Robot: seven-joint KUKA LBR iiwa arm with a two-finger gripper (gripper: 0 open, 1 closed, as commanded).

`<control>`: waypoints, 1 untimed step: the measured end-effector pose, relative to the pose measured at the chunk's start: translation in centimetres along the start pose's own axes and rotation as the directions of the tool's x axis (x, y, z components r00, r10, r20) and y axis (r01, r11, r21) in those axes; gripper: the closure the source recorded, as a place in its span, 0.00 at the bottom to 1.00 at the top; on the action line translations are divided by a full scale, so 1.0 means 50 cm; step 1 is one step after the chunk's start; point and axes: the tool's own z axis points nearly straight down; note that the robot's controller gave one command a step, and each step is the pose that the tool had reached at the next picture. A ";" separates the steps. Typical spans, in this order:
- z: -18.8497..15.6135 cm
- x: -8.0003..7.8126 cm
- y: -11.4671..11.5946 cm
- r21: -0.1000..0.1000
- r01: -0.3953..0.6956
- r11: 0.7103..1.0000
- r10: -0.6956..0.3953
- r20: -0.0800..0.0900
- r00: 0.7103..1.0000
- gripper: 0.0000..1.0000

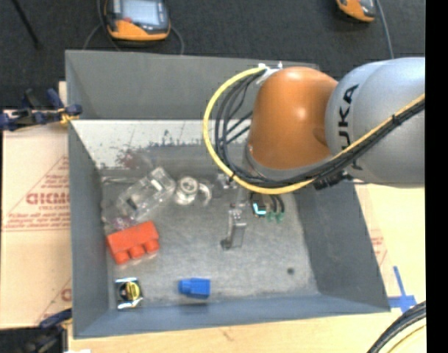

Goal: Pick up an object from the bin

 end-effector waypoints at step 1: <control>0.280 0.073 0.160 0.001 0.276 0.961 -0.276 -0.002 0.961 0.00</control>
Offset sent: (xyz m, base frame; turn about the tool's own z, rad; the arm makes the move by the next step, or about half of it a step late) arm -0.0361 0.0796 -0.1383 -0.2785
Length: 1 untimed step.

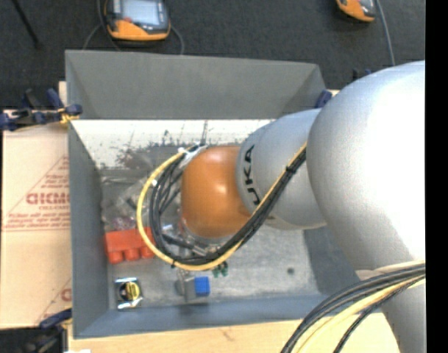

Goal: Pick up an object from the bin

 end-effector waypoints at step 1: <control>-0.066 -0.034 0.133 0.002 0.269 0.963 -0.269 0.012 0.963 0.00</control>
Offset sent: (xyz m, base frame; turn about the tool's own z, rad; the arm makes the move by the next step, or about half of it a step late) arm -0.0040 0.0677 0.0313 -0.2725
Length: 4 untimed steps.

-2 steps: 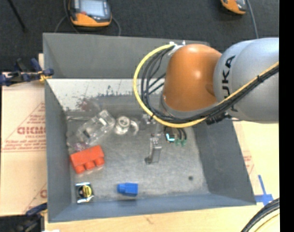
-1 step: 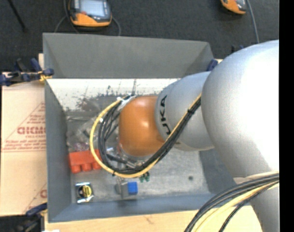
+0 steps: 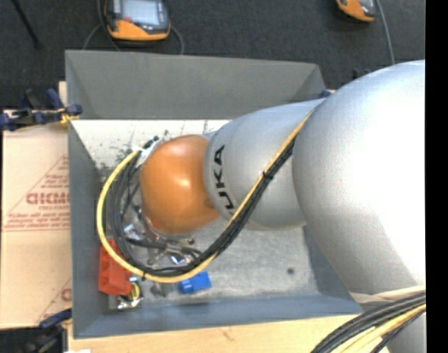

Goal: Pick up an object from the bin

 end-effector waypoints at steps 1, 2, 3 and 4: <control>0.001 -0.161 -0.057 0.001 0.310 0.951 -0.310 0.001 0.951 0.00; 0.063 -0.169 -0.060 -0.001 0.044 0.999 -0.044 -0.003 0.999 0.00; 0.060 -0.172 -0.062 -0.001 0.041 0.999 -0.041 0.000 0.999 0.00; 0.060 -0.172 -0.061 -0.002 0.039 0.999 -0.039 0.000 0.999 1.00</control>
Offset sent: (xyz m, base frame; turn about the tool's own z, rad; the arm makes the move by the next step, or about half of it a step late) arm 0.0810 0.0188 -0.0016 -0.3174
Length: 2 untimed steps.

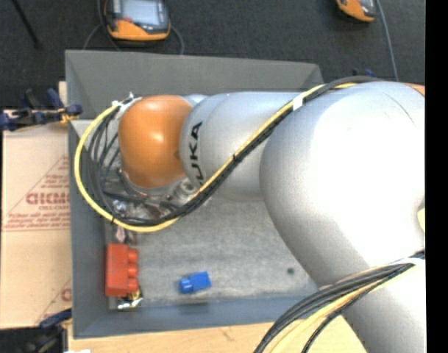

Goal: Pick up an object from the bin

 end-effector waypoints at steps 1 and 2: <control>-0.167 -0.007 -0.004 0.006 -0.005 1.000 0.005 0.007 1.000 1.00; -0.257 -0.012 -0.006 0.005 -0.011 1.000 0.011 0.004 1.000 1.00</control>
Offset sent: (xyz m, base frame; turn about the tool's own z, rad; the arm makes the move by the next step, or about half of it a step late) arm 0.0001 0.0000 0.0769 0.0000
